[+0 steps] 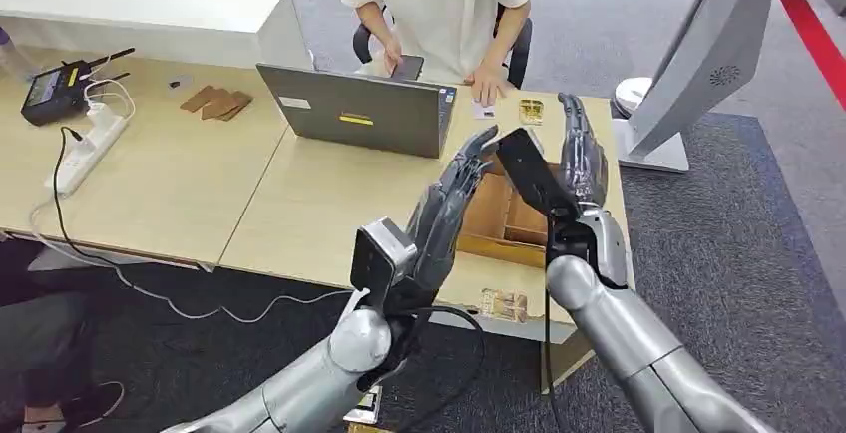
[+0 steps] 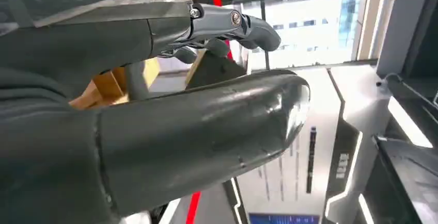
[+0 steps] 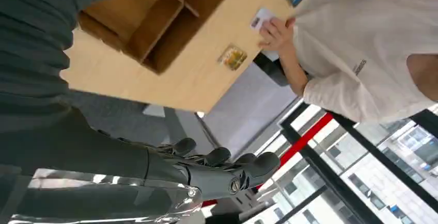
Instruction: Pass the card to the sensor for recognition and then transmit it.
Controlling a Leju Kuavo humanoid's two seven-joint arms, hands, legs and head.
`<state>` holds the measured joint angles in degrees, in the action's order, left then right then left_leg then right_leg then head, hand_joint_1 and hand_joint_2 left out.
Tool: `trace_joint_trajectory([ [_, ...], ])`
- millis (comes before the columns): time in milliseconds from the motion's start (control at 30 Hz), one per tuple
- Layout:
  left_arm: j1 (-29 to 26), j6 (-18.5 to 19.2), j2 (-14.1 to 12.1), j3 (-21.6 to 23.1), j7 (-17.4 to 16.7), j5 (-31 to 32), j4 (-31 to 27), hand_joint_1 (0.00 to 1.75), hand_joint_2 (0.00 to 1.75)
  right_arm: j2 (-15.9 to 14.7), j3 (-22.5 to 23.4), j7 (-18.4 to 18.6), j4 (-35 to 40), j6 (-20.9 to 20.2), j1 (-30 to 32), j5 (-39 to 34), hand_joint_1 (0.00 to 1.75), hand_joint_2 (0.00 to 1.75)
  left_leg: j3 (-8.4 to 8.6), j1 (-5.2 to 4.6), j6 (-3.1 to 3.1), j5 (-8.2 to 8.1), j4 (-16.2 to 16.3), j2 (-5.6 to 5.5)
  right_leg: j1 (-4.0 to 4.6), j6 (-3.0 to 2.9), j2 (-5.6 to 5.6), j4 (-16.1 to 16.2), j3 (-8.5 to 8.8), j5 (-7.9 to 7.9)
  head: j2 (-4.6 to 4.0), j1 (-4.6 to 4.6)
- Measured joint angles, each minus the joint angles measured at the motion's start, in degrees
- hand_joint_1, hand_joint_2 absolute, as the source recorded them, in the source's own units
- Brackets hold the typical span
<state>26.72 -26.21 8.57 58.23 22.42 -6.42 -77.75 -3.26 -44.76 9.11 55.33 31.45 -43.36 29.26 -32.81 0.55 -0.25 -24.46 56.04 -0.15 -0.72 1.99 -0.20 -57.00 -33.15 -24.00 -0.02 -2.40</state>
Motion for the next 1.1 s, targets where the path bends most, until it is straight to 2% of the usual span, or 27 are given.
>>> trace_joint_trajectory([
  [100, -0.6, -0.9, -0.9, -0.4, -0.4, 0.5, -1.4, 0.0, 0.0, -0.8, 0.0, -0.9, 3.9, -0.1, 3.7, -0.4, 0.0, 1.75, 0.0, 0.0, 0.0, 0.0, 0.0, 0.0, 0.0, 0.0, 0.0, 0.0, 0.0, 0.0, 0.0, -0.02],
  [300, -1.1, -2.8, -2.2, -1.2, -0.6, 1.2, -3.9, 0.0, 0.0, -2.4, -0.2, -0.5, 9.3, 0.0, 9.0, 3.3, 0.0, 1.75, 0.0, 0.0, 0.0, 0.0, 0.0, 0.01, -0.01, 0.0, 0.0, 0.0, 0.02, 0.01, 0.0, 0.0],
  [600, -1.5, -3.4, -4.0, -1.9, -1.1, 1.4, -6.4, 0.0, 0.0, -3.6, -0.3, 0.5, 13.3, 0.1, 13.9, 6.5, 0.0, 1.75, -0.01, 0.0, 0.0, 0.0, 0.0, 0.0, -0.01, 0.0, 0.0, 0.0, 0.02, 0.0, 0.0, 0.0],
  [867, -1.4, -3.1, -4.5, -1.7, -0.9, 0.0, -6.9, 0.0, 0.0, -4.0, -1.2, 6.8, 12.8, -1.0, 14.2, 27.3, 0.0, 1.75, -0.01, 0.0, 0.0, 0.0, 0.0, 0.01, -0.01, 0.0, 0.0, 0.0, 0.02, 0.01, 0.0, 0.02],
  [1100, -1.0, -3.1, -4.4, -1.4, -0.5, -0.9, -6.9, 0.0, 0.0, -3.2, -2.7, 7.6, 9.9, -3.5, 14.1, 34.3, 0.0, 1.75, -0.01, 0.0, 0.0, 0.0, 0.0, 0.0, -0.01, 0.0, 0.0, 0.0, 0.02, 0.0, 0.0, 0.0],
])
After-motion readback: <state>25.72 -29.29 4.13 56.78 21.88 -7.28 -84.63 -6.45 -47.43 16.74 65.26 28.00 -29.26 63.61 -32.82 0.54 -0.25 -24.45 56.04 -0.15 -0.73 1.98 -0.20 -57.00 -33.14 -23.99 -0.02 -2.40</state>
